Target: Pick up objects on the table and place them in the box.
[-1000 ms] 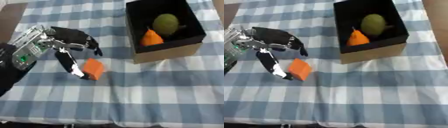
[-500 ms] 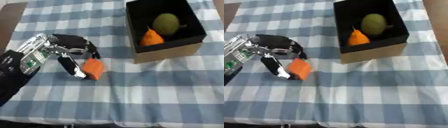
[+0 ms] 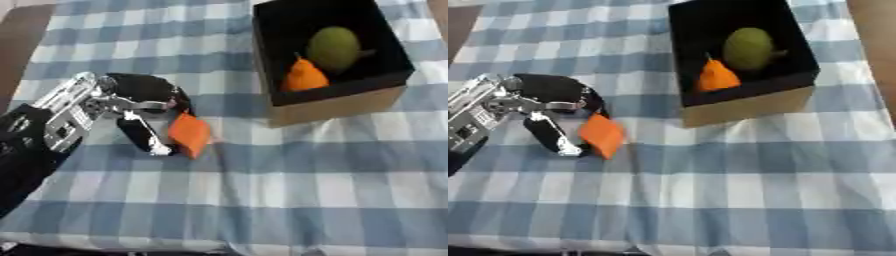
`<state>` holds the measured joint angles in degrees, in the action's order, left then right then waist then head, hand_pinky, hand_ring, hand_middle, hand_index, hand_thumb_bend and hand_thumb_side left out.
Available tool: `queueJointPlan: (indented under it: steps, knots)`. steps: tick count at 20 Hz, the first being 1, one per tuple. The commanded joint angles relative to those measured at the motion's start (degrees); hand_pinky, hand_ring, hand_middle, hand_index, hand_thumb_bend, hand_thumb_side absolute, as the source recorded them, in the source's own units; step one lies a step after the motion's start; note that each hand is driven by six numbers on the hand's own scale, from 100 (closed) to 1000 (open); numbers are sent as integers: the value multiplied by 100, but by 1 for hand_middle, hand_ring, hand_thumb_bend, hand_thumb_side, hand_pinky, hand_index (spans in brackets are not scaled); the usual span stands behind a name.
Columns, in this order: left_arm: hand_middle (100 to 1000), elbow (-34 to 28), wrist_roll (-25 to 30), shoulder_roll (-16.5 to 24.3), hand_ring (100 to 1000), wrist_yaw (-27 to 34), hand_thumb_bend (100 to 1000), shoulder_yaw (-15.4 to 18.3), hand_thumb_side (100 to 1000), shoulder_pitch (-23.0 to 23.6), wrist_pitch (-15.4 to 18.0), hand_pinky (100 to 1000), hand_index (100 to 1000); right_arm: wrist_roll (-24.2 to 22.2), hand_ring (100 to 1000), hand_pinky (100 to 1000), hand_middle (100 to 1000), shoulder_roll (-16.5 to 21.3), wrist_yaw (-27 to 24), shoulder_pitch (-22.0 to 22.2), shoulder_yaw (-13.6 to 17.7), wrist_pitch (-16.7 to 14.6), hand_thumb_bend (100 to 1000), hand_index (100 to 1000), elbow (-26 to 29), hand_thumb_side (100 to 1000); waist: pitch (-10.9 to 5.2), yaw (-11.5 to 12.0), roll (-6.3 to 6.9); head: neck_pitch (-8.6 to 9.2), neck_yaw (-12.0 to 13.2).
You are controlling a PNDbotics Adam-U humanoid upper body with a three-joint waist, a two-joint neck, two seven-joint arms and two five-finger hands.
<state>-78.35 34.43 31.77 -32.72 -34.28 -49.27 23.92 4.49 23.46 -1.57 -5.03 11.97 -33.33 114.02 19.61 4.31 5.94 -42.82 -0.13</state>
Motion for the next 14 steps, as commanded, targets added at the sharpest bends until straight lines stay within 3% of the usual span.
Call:
queueJointPlan:
  steps: [1,6,13,14]
  knots:
    - [552,-355,-68,293,685,293,100,144,441,-28,-65,652,741,-19,1000,949,364,72,42,-15,43,-9,100,920,58,470,-24,10,-16,-8,-4]
    - [501,-761,-122,563,623,703,100,232,359,48,-214,609,677,5,1000,949,364,93,60,0,51,-1,100,920,58,470,-34,20,2,8,-30]
    - [486,-1207,-292,887,607,1176,100,492,275,-89,-359,603,657,53,1000,948,370,154,55,22,60,-53,100,918,58,470,-61,44,9,16,-70]
    - [487,-1238,-322,874,607,1246,100,533,379,-181,-372,603,657,62,1000,948,371,169,47,23,61,-63,100,918,58,479,-70,51,10,16,-76]
